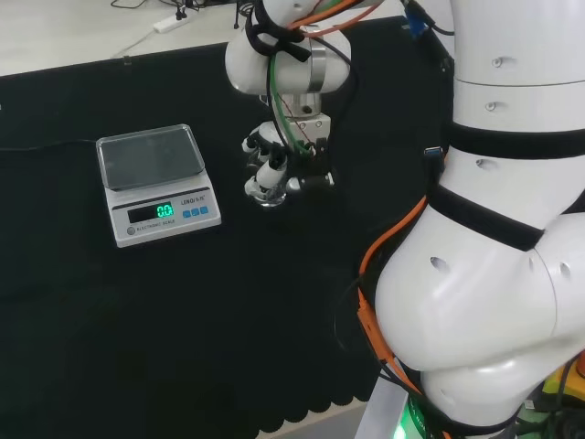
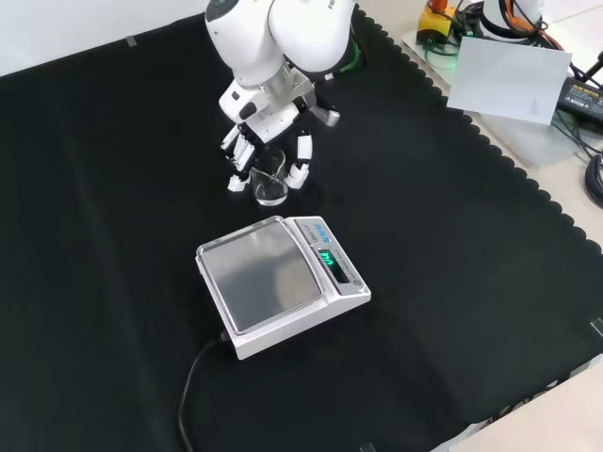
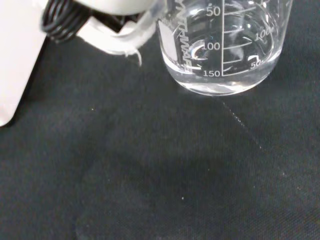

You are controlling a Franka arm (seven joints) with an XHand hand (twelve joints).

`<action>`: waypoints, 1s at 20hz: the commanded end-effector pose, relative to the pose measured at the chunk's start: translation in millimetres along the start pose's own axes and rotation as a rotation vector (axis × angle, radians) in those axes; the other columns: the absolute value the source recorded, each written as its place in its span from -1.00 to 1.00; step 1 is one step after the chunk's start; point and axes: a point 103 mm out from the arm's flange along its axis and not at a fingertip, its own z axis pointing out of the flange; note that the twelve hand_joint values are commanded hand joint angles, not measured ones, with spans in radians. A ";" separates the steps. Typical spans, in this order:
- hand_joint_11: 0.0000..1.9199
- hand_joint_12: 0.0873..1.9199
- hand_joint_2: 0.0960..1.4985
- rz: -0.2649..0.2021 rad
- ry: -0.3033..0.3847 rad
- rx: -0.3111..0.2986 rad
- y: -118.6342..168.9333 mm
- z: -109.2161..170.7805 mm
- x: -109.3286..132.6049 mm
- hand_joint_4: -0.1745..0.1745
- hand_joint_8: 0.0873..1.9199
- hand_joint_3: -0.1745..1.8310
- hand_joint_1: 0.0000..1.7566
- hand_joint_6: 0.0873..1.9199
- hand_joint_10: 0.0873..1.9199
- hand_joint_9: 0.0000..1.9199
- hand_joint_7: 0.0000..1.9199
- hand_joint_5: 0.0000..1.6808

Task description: Pick up the beaker.

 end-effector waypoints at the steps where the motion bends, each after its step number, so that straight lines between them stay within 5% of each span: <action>1: -0.70 0.45 -0.27 0.001 -0.001 0.003 1.6 -1.9 0.8 -0.05 -0.38 -0.39 0.15 -1.00 -0.35 -0.23 -0.33 -0.36; 6: -0.68 0.43 -0.28 0.006 0.001 -0.011 3.5 -5.7 2.4 -0.05 -0.41 -0.34 0.17 -0.93 -0.39 -0.19 -0.26 -0.27; 12: -0.66 0.43 -0.29 0.007 -0.004 -0.015 4.8 -11.6 5.0 -0.05 -0.43 -0.31 0.18 -0.43 -0.42 -0.15 -0.20 -0.39; 20: -0.64 0.42 -0.30 0.009 -0.005 -0.024 4.3 -19.6 7.2 -0.05 -0.42 -0.29 0.20 -0.29 -0.41 -0.13 -0.19 -0.39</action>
